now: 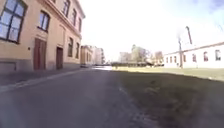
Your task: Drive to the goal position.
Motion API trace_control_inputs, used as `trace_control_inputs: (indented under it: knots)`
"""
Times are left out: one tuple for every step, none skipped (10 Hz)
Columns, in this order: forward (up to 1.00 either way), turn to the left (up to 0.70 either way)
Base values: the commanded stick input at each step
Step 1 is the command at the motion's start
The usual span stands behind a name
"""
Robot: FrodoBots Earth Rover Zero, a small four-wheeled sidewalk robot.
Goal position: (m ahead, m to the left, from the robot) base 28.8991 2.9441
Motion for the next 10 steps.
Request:
trace_control_inputs:
  knots:
    - [0.85, 0.0]
    - [0.85, 0.0]
    - [0.85, 0.0]
    - [0.85, 0.0]
    - [0.85, 0.0]
    - [0.85, 0.0]
    - [0.85, 0.0]
    - [0.85, 0.0]
    - [0.85, 0.0]
    - [0.85, 0.0]
